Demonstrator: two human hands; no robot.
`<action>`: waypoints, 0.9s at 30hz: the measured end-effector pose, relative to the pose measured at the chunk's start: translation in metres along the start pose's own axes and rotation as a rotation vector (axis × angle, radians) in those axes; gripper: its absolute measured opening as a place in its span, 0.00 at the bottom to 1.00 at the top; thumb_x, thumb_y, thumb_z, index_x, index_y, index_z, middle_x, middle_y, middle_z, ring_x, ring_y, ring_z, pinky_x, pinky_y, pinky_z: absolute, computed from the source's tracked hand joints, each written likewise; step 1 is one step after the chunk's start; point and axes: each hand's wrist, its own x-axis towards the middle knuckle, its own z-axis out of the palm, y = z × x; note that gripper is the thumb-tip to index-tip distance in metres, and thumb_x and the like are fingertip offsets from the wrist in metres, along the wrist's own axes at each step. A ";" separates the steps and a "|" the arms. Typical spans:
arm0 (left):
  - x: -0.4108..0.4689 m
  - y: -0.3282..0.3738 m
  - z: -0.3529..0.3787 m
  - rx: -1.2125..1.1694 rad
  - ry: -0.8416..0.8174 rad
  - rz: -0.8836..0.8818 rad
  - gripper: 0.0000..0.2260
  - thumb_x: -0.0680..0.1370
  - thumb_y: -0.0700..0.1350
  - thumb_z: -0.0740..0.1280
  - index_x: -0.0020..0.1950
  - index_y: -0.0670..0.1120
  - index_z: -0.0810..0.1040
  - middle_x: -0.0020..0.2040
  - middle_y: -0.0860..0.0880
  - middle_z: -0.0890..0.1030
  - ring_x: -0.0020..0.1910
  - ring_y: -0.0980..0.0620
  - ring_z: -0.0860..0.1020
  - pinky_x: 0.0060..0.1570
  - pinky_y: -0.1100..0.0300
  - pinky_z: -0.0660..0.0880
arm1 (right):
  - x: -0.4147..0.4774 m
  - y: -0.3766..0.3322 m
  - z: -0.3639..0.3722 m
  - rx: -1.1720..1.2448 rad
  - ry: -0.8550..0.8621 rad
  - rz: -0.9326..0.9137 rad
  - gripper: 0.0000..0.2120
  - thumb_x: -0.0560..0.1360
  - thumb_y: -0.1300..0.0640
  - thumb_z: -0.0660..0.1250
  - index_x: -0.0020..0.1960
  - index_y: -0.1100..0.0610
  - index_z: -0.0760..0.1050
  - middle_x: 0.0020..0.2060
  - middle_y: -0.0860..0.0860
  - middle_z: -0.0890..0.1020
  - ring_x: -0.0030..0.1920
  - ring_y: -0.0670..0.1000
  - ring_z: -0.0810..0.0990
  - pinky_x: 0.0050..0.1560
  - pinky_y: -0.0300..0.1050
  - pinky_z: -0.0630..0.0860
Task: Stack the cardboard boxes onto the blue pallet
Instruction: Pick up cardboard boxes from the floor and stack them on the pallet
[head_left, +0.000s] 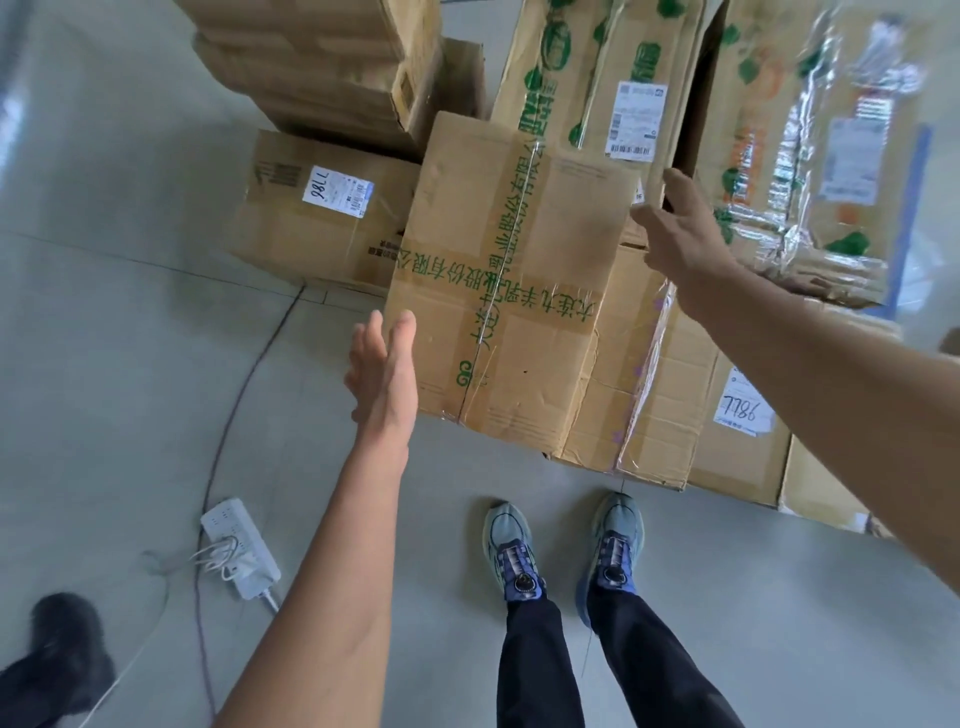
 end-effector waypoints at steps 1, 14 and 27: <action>-0.006 0.009 0.005 -0.007 -0.033 0.022 0.38 0.76 0.71 0.53 0.84 0.58 0.56 0.85 0.56 0.51 0.84 0.46 0.48 0.78 0.32 0.48 | -0.010 0.002 -0.004 0.015 0.006 0.003 0.34 0.80 0.50 0.63 0.83 0.53 0.57 0.77 0.51 0.67 0.73 0.53 0.69 0.76 0.62 0.67; -0.108 0.091 0.110 -0.045 -0.529 0.198 0.38 0.73 0.72 0.56 0.81 0.58 0.63 0.82 0.56 0.62 0.75 0.59 0.63 0.74 0.52 0.60 | -0.128 0.038 -0.100 0.224 0.201 0.102 0.28 0.84 0.53 0.62 0.82 0.54 0.60 0.77 0.54 0.70 0.76 0.57 0.69 0.75 0.64 0.67; -0.240 0.131 0.283 0.083 -0.919 0.356 0.27 0.83 0.64 0.58 0.80 0.55 0.67 0.79 0.58 0.67 0.70 0.64 0.64 0.68 0.62 0.58 | -0.203 0.113 -0.265 0.347 0.491 0.202 0.28 0.85 0.51 0.61 0.83 0.54 0.58 0.75 0.50 0.69 0.77 0.53 0.67 0.77 0.53 0.65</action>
